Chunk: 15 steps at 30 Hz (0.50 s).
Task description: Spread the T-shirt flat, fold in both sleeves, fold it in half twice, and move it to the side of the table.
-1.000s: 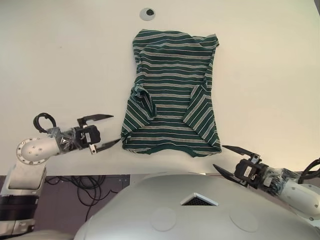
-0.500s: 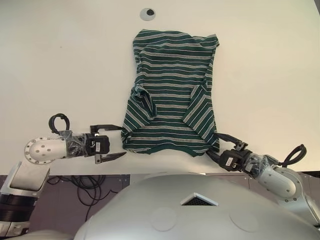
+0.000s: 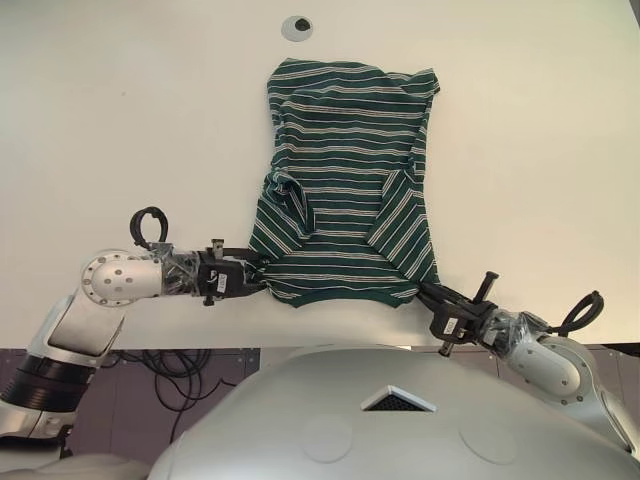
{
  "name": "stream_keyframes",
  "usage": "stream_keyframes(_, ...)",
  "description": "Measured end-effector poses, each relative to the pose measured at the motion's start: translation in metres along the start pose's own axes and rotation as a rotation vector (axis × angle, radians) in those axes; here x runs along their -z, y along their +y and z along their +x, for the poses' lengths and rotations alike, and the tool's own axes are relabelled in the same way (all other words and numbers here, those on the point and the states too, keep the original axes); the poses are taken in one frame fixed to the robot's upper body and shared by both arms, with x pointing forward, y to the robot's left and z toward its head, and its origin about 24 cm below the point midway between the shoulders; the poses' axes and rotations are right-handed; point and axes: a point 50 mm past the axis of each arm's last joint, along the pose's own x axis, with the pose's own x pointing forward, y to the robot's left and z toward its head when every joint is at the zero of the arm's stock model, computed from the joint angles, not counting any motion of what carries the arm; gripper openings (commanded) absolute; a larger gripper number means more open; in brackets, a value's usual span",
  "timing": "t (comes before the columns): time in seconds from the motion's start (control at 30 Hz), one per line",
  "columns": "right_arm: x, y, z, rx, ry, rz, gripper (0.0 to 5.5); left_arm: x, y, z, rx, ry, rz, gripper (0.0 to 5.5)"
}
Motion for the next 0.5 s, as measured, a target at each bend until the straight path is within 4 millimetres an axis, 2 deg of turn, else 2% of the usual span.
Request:
stream_keyframes(0.13,0.001,-0.005,-0.003,0.007,0.013,0.028,0.0,-0.001,0.001,-0.002,0.033,0.02,-0.051,1.0)
stream_keyframes(0.27,-0.011,0.009,-0.021,-0.133,-0.01,0.146,0.0,-0.001,-0.007,-0.021,0.139,0.061,-0.156,0.4)
stream_keyframes(0.33,-0.017,0.005,-0.029,-0.141,-0.027,0.165,0.0,-0.01,-0.014,-0.027,0.19,0.009,-0.203,0.12)
stream_keyframes(0.5,-0.039,0.005,-0.054,-0.225,-0.078,0.219,0.0,-0.048,-0.019,-0.042,0.255,-0.229,-0.251,0.08)
